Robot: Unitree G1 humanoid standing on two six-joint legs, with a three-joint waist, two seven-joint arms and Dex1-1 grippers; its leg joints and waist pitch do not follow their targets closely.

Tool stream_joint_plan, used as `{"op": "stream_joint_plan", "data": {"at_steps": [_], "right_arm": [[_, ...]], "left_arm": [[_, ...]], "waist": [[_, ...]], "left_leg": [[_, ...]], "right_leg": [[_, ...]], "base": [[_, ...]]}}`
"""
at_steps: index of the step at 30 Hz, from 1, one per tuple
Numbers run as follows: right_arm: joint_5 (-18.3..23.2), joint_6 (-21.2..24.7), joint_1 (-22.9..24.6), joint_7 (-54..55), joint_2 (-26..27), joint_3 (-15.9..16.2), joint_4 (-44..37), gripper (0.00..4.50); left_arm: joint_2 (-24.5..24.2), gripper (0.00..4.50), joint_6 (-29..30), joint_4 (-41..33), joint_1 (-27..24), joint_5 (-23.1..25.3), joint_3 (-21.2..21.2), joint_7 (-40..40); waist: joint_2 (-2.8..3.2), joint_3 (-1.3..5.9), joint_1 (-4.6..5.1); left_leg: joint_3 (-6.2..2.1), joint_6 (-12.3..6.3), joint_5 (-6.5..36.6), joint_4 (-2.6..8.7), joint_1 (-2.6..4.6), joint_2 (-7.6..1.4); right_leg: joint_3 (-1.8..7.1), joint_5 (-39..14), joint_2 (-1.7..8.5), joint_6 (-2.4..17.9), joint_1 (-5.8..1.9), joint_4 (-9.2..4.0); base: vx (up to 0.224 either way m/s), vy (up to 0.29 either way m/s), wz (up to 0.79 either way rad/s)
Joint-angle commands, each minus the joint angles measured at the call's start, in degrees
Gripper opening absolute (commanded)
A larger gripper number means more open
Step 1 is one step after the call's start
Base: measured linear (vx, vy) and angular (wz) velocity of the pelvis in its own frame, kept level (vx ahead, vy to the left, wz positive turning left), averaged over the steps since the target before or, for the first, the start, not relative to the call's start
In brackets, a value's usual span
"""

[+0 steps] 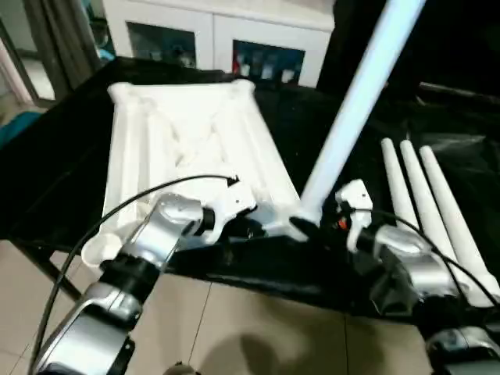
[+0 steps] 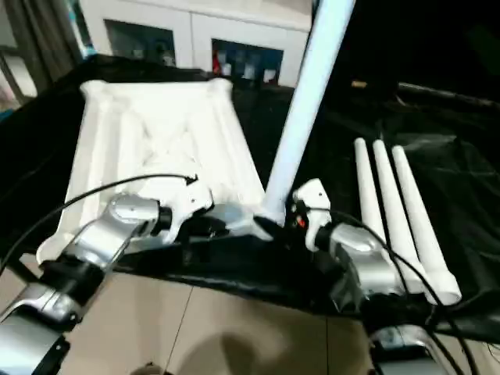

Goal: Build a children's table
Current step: Rotate leg to tighten

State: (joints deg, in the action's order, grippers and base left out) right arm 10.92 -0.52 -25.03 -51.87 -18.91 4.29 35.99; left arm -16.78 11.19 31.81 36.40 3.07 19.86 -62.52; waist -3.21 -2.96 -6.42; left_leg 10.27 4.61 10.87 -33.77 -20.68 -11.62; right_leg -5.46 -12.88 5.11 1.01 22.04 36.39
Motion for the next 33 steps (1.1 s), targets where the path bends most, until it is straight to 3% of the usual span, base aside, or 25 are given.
{"op": "stream_joint_plan", "data": {"at_steps": [1, 5, 6, 8, 16, 21, 24, 27, 29, 33], "right_arm": [[0.2, 0.2, -0.3, -1.3, -1.8, -0.3, -1.8, 3.82], [-0.2, 0.1, -0.9, -2.5, -2.1, 0.5, -1.2, 3.82], [-0.2, 0.1, -1.0, -3.2, -2.1, 0.5, -0.8, 3.56], [-0.2, 0.1, -1.1, -3.5, -2.0, 0.5, -0.6, 3.47], [0.0, 0.1, -0.9, -4.4, -1.3, 0.7, -0.2, 2.85], [0.2, 0.5, -0.5, -3.3, -0.5, -0.1, 0.0, 2.74], [-0.7, 1.3, -0.9, 3.9, 1.5, -1.7, 3.2, 2.74], [-1.4, 1.6, -3.2, 19.8, 5.2, -6.0, 10.0, 2.74], [-0.2, 2.3, -4.3, 27.3, 7.7, -8.6, 12.8, 2.74], [0.4, 2.8, -6.5, 37.1, 12.1, -10.5, 15.8, 2.73]], "left_arm": [[0.6, 0.00, -0.6, -1.7, -1.0, -1.6, 1.3, -3.1], [0.3, 0.00, -0.5, -1.9, -1.1, -1.5, 1.4, -3.3], [0.1, 0.00, -0.3, -2.2, -1.1, -1.4, 1.4, -3.3], [0.1, 0.00, -0.2, -2.3, -1.2, -1.4, 1.3, -3.3], [-0.3, 0.00, 0.2, -2.9, -1.7, -1.2, 1.2, -3.3], [-0.2, 0.00, 0.6, -2.9, -1.8, -1.1, 1.2, -2.9], [1.9, 0.00, 2.0, -0.5, -0.7, -0.1, 0.3, 2.0], [6.7, 0.00, 4.9, 5.6, 2.7, 2.0, -1.7, 13.6], [9.6, 0.00, 6.7, 8.8, 4.8, 2.7, -2.9, 20.2], [15.3, 0.00, 9.6, 11.4, 7.9, 2.4, -4.0, 26.6]], "waist": [[0.02, 3.44, 0.18], [-0.24, 3.46, 0.11], [-0.18, 3.47, 0.09], [-0.42, 3.48, 0.08], [-0.34, 3.54, 0.02], [-0.22, 3.55, 0.08], [-0.09, 3.43, 0.17], [-0.22, 3.09, 0.78], [-0.16, 3.20, 0.84], [-0.09, 3.43, 0.88]], "left_leg": [[-0.48, -3.93, 6.1, 3.82, 0.35, -2.33], [-0.43, -4.38, 5.2, 3.72, 0.32, -2.27], [-0.43, -4.41, 5.2, 3.71, 0.32, -2.26], [-0.42, -4.52, 5.1, 3.69, 0.30, -2.29], [-0.45, -4.83, 4.1, 3.60, 0.19, -2.25], [-0.45, -4.87, 4.0, 3.59, 0.23, -2.23], [-0.48, -4.28, 4.8, 3.75, 0.29, -2.28], [-0.53, -0.99, 8.6, 4.19, 0.55, -2.17], [-0.60, 0.00, 9.7, 4.21, 0.73, -2.20], [-0.51, -0.79, 7.9, 4.03, 0.53, -1.98]], "right_leg": [[3.55, -2.1, 4.05, 13.5, -2.90, -4.24], [3.51, -1.4, 4.03, 13.6, -2.87, -4.17], [3.49, -1.5, 4.03, 13.6, -2.88, -4.15], [3.49, -1.5, 4.07, 13.5, -2.90, -4.16], [3.47, -1.2, 4.12, 13.4, -2.96, -4.02], [3.44, -0.8, 4.04, 13.6, -2.94, -3.99], [3.43, -1.9, 4.09, 13.6, -2.82, -4.16], [3.49, -9.5, 4.13, 12.4, -2.58, -4.90], [3.53, -11.8, 4.32, 11.4, -2.57, -5.22], [3.61, -8.9, 4.16, 10.9, -2.61, -5.17]], "base": [[0.000, 0.000, 0.00], [0.000, 0.000, 0.00], [0.000, 0.000, 0.00], [0.000, 0.000, 0.00], [0.000, 0.000, 0.00], [0.000, 0.000, 0.00], [0.000, 0.000, 0.00], [0.000, 0.000, 0.00], [0.000, 0.000, 0.00], [0.000, 0.000, 0.00]]}}
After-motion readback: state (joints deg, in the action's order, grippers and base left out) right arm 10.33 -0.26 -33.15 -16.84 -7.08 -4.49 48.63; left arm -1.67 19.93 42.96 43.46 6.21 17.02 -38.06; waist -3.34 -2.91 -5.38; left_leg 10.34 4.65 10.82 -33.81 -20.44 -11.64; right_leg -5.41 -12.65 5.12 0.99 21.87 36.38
